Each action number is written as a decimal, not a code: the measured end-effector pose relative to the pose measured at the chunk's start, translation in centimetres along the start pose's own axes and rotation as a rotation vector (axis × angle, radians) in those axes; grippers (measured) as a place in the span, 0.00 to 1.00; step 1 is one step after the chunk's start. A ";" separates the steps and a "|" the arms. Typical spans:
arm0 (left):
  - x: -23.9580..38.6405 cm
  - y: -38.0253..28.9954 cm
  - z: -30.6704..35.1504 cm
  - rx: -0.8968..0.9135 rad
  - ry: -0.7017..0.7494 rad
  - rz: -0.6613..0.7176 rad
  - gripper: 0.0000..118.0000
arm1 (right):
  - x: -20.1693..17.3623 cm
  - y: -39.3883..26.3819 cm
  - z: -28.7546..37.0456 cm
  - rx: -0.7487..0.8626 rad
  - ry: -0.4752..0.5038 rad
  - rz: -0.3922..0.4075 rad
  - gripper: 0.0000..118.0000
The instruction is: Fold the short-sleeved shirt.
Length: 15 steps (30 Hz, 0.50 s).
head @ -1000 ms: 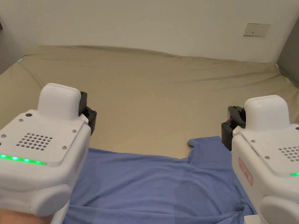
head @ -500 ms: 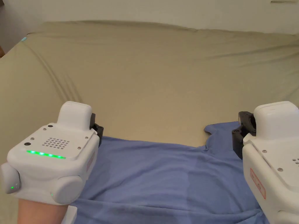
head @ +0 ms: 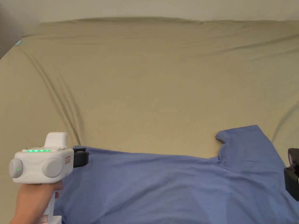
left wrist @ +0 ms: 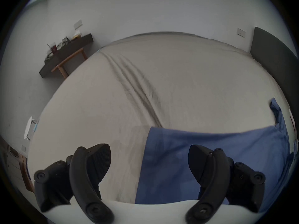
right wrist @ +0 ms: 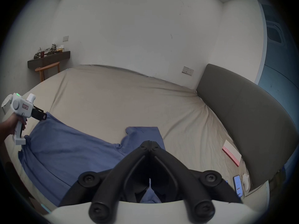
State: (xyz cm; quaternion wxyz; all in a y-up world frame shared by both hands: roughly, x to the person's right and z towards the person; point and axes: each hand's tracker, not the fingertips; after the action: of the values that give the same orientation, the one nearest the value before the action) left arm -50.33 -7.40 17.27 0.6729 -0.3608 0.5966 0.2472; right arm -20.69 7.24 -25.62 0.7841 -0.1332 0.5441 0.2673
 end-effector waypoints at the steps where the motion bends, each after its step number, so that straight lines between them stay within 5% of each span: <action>1: 0.1 0.2 -0.7 0.007 -0.016 0.004 0.84 | -0.2 0.0 0.1 -0.012 -0.005 0.000 0.00; 4: 0.8 0.3 -3.4 -0.034 -0.013 -0.031 0.82 | 0.0 -0.5 -0.5 -0.043 -0.014 0.015 0.00; 6: 1.4 0.1 -4.1 -0.050 -0.020 -0.040 0.73 | -0.2 -0.5 -0.5 -0.055 -0.019 0.026 0.00; 7: 1.2 0.1 -3.4 -0.018 -0.036 -0.021 0.49 | -0.1 -0.5 -0.5 -0.057 -0.020 0.028 0.00; 10: 3.0 0.1 -1.9 -0.003 -0.091 -0.081 0.03 | -0.2 -0.3 -0.7 -0.062 -0.021 0.024 0.00; 13: 4.4 0.0 -1.3 0.017 -0.012 -0.233 0.03 | -0.1 0.2 -0.9 -0.063 -0.012 0.009 0.00; 15: 4.5 0.0 0.1 0.054 -0.029 -0.217 0.03 | 0.1 0.6 -0.8 -0.054 -0.013 0.003 0.00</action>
State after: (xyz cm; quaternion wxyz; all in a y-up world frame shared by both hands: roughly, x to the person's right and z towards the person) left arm -49.49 -7.73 12.87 0.7136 -0.4016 0.5507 0.1619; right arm -21.64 7.37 -25.97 0.7831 -0.1518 0.5319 0.2841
